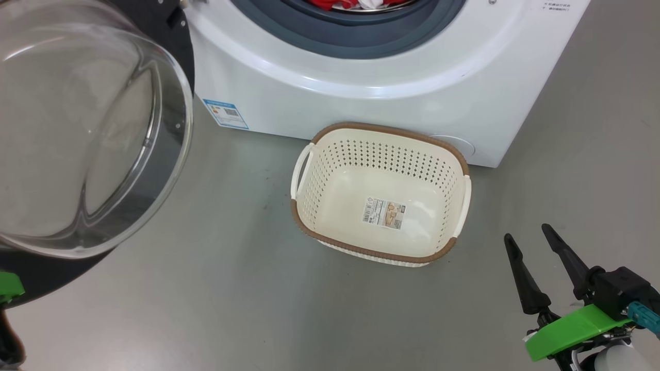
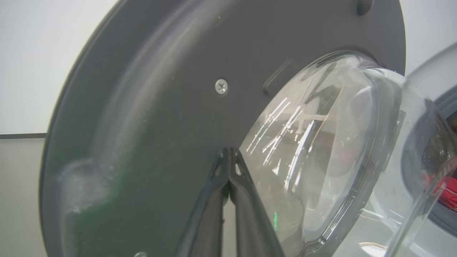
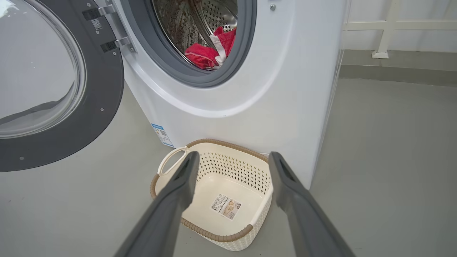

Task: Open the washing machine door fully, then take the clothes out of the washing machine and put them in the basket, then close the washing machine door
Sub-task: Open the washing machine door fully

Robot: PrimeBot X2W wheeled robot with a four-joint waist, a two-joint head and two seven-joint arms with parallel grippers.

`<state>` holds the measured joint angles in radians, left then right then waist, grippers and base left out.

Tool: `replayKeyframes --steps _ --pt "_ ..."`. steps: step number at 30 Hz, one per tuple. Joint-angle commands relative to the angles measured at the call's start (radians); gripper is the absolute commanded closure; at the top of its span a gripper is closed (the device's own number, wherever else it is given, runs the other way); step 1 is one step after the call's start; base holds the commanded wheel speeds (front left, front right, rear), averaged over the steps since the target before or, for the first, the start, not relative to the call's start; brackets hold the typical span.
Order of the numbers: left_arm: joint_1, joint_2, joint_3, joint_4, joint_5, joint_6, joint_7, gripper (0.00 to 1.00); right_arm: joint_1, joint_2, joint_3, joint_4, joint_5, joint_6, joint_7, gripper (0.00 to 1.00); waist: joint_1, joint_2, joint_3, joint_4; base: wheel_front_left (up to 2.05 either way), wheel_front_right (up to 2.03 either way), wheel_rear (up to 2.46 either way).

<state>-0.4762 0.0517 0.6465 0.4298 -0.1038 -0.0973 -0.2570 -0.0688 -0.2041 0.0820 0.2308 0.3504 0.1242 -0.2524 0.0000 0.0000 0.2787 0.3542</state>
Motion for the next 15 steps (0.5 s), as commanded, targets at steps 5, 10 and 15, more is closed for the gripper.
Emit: replayKeyframes --steps 5,10,15 --pt "-0.031 0.065 0.049 0.006 0.03 -0.009 -0.005 1.0 -0.024 -0.008 0.023 -0.021 -0.003 0.007 -0.009 0.0 0.0 0.0 -0.002 -0.005 0.0 0.0 0.0" --pt "-0.029 0.066 0.048 0.025 0.037 -0.02 -0.005 1.0 -0.023 0.0 0.025 -0.017 -0.001 0.007 -0.009 0.0 0.0 0.0 -0.024 -0.007 0.0 0.0 0.0" --pt "0.024 0.04 0.027 0.007 0.041 -0.028 -0.005 1.0 -0.01 0.011 0.027 -0.009 0.001 0.007 -0.009 0.0 0.0 0.0 -0.062 -0.008 0.0 0.0 0.0"
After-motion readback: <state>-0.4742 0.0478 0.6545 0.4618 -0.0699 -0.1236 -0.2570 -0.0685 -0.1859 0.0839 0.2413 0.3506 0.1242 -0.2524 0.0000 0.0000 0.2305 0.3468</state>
